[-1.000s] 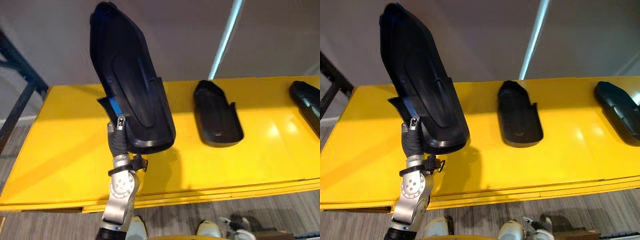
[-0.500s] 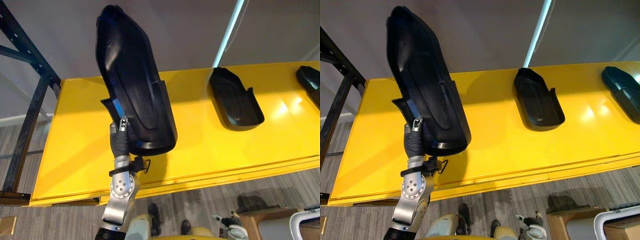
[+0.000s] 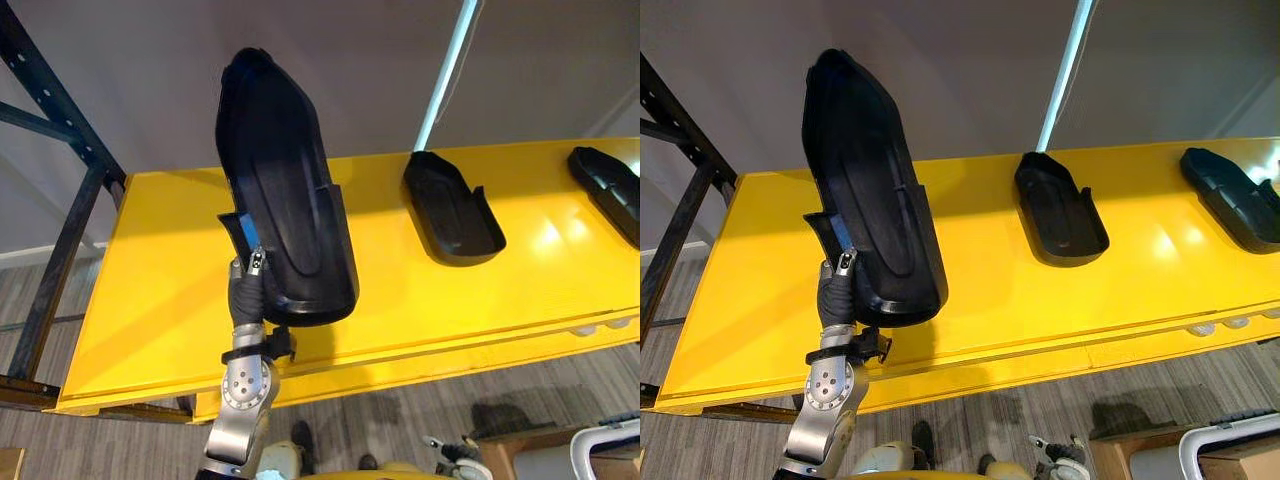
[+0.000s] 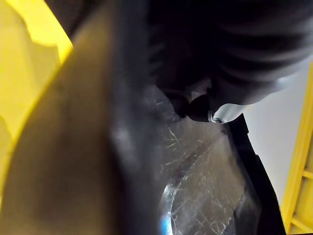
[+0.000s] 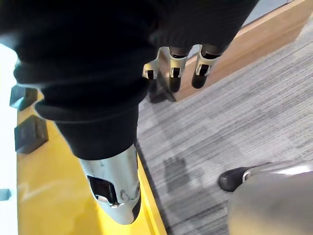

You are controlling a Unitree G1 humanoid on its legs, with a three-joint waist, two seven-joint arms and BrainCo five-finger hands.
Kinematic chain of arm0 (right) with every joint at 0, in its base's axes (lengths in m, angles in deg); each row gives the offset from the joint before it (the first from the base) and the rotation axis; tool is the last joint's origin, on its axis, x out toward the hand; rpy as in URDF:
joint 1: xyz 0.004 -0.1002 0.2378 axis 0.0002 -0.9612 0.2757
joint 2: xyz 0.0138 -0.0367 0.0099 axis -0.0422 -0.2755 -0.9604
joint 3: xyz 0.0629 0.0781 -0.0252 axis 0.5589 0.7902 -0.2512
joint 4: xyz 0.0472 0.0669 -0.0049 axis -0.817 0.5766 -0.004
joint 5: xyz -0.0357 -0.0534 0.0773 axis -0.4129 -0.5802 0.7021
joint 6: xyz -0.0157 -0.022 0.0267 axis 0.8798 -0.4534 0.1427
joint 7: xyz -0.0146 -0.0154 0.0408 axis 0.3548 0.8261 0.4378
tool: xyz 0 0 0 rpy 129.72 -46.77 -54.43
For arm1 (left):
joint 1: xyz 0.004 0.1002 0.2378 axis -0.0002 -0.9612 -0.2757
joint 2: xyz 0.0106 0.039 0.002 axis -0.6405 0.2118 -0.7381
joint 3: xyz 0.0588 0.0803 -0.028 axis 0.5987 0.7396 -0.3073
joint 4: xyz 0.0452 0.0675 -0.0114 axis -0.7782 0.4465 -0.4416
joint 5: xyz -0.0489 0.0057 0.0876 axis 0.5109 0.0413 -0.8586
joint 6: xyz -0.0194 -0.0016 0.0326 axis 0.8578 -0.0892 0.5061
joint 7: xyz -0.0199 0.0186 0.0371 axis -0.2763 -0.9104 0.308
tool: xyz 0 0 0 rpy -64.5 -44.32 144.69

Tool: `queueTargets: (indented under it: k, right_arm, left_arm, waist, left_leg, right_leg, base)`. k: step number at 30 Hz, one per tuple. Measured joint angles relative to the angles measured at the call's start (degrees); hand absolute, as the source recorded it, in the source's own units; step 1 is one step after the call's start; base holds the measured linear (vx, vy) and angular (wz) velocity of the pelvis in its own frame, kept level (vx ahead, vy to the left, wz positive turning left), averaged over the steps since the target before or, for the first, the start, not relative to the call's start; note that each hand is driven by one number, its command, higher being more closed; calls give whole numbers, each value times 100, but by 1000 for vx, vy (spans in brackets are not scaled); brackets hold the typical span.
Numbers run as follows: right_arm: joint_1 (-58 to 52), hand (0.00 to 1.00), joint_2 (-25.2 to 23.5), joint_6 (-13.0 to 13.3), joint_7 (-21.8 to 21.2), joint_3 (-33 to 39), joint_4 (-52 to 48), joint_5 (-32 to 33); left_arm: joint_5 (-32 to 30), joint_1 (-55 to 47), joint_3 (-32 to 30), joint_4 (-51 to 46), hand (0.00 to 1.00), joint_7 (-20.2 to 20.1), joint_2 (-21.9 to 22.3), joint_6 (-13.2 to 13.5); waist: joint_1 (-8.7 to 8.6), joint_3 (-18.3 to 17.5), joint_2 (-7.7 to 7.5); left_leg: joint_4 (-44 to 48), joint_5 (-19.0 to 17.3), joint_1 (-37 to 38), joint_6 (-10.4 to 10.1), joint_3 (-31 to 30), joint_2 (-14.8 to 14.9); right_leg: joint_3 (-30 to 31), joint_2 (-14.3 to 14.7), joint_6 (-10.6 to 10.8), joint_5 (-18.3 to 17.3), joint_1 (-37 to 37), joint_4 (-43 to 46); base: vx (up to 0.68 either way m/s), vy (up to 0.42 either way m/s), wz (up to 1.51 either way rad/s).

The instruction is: Walk over and take plastic housings, then place them on the shelf

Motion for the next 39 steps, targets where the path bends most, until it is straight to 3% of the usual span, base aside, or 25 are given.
queueTargets:
  k: [12, 18, 23, 24, 39]
  right_arm:
    - [-71, 0, 119, -27, -238, 230, -167, -20]
    - [-91, 0, 122, -45, -357, 234, -172, -29]
    - [-106, 0, 101, -55, -377, 234, -178, -66]
    - [-106, 0, 83, -55, -379, 234, -182, -71]
    - [-16, 0, -76, -53, -484, 278, -224, -74]
  left_arm:
    - [-456, 1029, -943, 1627, 100, 157, -553, -669]
    - [-660, 1493, -1132, 2332, 100, 164, -755, -882]
    - [-658, 1943, -1211, 2952, 100, 268, -894, -1077]
    - [-656, 2014, -1239, 3054, 0, 278, -913, -1080]
    - [-690, 2658, -1419, 3450, 0, 508, -1089, -1141]
  waist:
    - [-6, -178, 197]
    - [-136, -180, 212]
    - [-136, -165, 189]
    - [-134, -161, 178]
    - [-128, -93, 27]
  left_leg:
    - [-1301, 744, 668, -24, -15, -157]
    - [-1310, 748, 667, -29, -3, -157]
    - [-1341, 726, 657, -58, 22, -160]
    - [-1342, 725, 657, -58, 22, -160]
    - [-1312, 716, 621, -43, 42, -182]
  right_leg:
    - [-12, 27, -20, 182, 197, -271]
    - [-14, 32, -28, 237, 204, -314]
    - [-6, 27, -20, 273, 215, -383]
    - [-7, 27, -21, 273, 215, -386]
    - [-1, 6, -28, 278, 217, -473]
  base:
    - [-12, -8, 1]
    - [-4, 0, -2]
    - [-4, 1, -2]
    - [0, 0, 0]
    - [21, -9, -1]
